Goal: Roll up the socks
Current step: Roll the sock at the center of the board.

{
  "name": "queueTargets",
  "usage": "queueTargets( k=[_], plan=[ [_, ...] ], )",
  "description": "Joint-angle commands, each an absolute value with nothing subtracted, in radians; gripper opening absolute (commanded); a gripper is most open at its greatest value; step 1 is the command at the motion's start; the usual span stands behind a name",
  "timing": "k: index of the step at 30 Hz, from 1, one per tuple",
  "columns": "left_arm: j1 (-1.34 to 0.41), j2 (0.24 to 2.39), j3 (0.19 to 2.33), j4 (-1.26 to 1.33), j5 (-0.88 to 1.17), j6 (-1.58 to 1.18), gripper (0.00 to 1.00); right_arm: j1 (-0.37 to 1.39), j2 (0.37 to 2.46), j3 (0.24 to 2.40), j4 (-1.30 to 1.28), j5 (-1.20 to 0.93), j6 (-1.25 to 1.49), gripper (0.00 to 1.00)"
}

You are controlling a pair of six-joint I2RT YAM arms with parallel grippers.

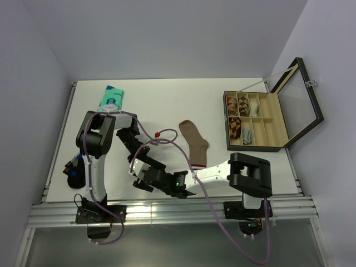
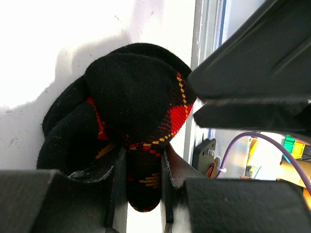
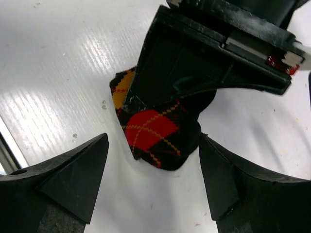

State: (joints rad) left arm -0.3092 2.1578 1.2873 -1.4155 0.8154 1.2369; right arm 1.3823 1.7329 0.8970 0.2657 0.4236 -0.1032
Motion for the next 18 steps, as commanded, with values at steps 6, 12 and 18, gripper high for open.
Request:
queueTargets(
  k=[6,12,18],
  plan=[
    [-0.319,2.195,1.307,-1.368,0.776,1.258,0.0,1.358,1.836,1.008,0.279,0.408,-0.15,0.81],
    [-0.319,2.21,1.321,-1.37,0.756,1.246,0.0,1.342,1.867,1.009,0.284,0.394,-0.138,0.79],
    [-0.322,2.224,1.318,-1.37,0.749,1.239,0.01,1.336,1.91,1.015,0.298,0.385,-0.132,0.71]
  ],
)
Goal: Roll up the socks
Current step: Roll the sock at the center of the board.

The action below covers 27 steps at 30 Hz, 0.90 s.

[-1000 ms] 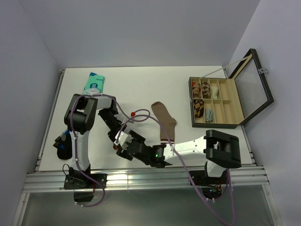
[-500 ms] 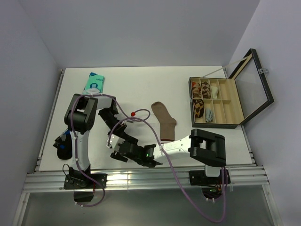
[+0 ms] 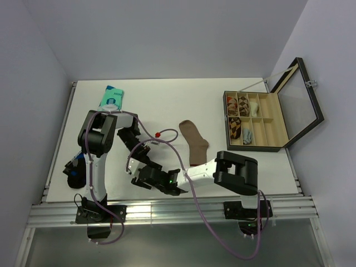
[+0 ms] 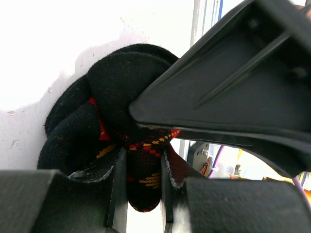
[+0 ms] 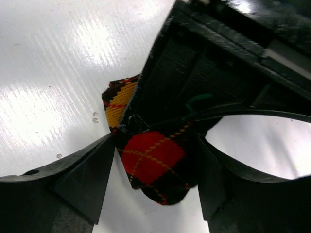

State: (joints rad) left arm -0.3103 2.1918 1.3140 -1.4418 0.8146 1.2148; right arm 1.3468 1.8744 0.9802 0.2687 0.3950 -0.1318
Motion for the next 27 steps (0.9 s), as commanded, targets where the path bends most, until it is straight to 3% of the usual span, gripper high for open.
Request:
queueTargets(
  k=[1,7,9,10,11,17,23,24,27],
  plan=[
    [-0.322,2.224,1.318,-1.371,0.749,1.239,0.01,1.336,1.916,1.022,0.293,0.384,-0.13,0.7],
    [-0.325,2.21,1.316,-1.371,0.747,1.229,0.08,1.333,1.968,1.058,0.253,0.376,-0.107,0.58],
    [-0.327,2.207,1.318,-1.37,0.75,1.226,0.15,1.328,1.973,1.063,0.239,0.376,-0.094,0.43],
    [-0.327,2.201,1.318,-1.37,0.756,1.227,0.18,1.328,1.973,1.062,0.23,0.379,-0.086,0.28],
    [-0.327,2.198,1.318,-1.37,0.758,1.226,0.25,1.327,1.973,1.06,0.223,0.379,-0.08,0.04],
    [-0.327,2.151,1.325,-1.37,0.779,1.224,0.39,1.316,1.941,1.031,0.186,0.361,-0.037,0.0],
    [-0.325,2.1,1.321,-1.37,0.791,1.22,0.44,1.313,1.898,0.989,0.176,0.356,-0.009,0.0],
    [-0.322,2.095,1.321,-1.37,0.796,1.218,0.52,1.312,1.894,0.983,0.175,0.351,-0.008,0.0],
    [-0.308,2.079,1.325,-1.367,0.799,1.212,0.52,1.305,1.884,0.968,0.17,0.338,-0.002,0.0]
  ],
)
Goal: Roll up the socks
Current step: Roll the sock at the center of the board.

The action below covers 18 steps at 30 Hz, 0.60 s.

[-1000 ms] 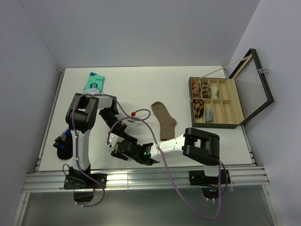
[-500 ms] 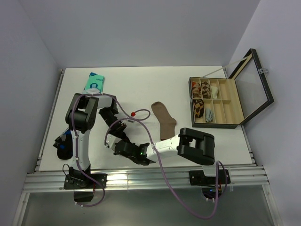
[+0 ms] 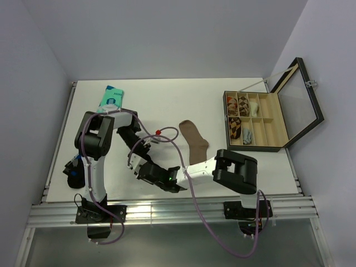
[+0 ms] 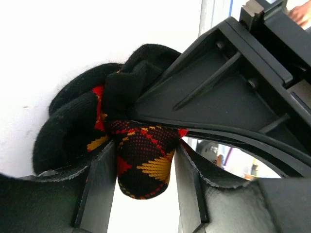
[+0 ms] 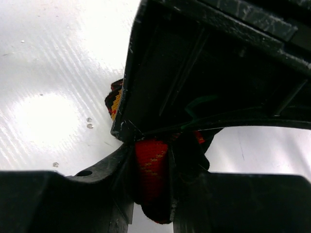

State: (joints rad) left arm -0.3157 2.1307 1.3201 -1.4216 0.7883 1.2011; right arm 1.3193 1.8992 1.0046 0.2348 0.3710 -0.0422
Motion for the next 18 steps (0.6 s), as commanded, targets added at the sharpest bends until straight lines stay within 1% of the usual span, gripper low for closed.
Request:
queueTargets(
  k=[1,7,8,13,16,18],
  plan=[
    [-0.305,2.074,1.328,-1.362,0.799,1.207,0.52,1.304,1.882,0.965,0.166,0.334,-0.002,0.0],
    [-0.255,2.043,1.354,-1.313,0.813,1.14,0.54,1.289,1.856,0.937,0.155,0.284,0.063,0.0],
    [-0.247,2.042,1.364,-1.316,0.819,1.141,0.55,1.284,1.852,0.933,0.155,0.276,0.069,0.0],
    [-0.204,2.052,1.394,-1.342,0.839,1.147,0.55,1.267,1.833,0.922,0.121,0.249,0.089,0.0],
    [-0.186,2.031,1.391,-1.313,0.848,1.117,0.55,1.25,1.833,0.931,0.094,0.197,0.103,0.0],
    [-0.167,1.988,1.378,-1.249,0.859,1.071,0.54,1.227,1.83,0.928,0.084,0.137,0.121,0.0]
  ],
)
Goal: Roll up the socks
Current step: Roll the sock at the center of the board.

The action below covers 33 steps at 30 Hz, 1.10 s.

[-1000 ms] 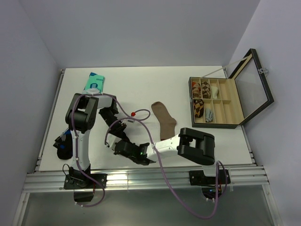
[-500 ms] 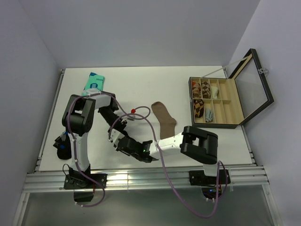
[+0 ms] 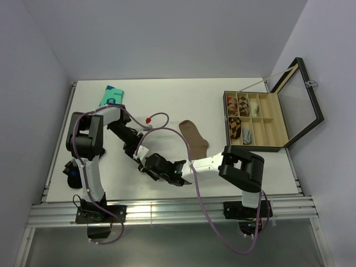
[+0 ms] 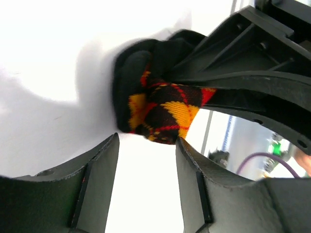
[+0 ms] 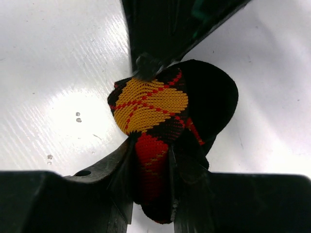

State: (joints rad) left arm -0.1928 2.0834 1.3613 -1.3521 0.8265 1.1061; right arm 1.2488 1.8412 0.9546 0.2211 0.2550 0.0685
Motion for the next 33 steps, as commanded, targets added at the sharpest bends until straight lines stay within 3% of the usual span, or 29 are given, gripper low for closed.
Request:
queueTargets(
  k=[1,7,16,22,33],
  plan=[
    [-0.16,1.968,1.368,-1.215,0.865,1.048,0.54,1.218,1.827,0.925,0.081,0.112,0.127,0.0],
    [-0.107,1.76,1.255,-0.928,0.865,0.832,0.52,1.134,1.83,0.946,0.023,-0.027,0.158,0.0],
    [-0.104,1.422,0.97,-0.537,0.747,0.719,0.56,1.023,1.881,1.018,-0.084,-0.277,0.181,0.0],
    [-0.115,1.318,0.898,-0.476,0.704,0.736,0.57,0.939,1.939,1.089,-0.173,-0.423,0.179,0.0],
    [-0.371,1.103,0.663,-0.338,0.488,0.842,0.63,0.821,2.042,1.215,-0.34,-0.587,0.147,0.0]
  ],
)
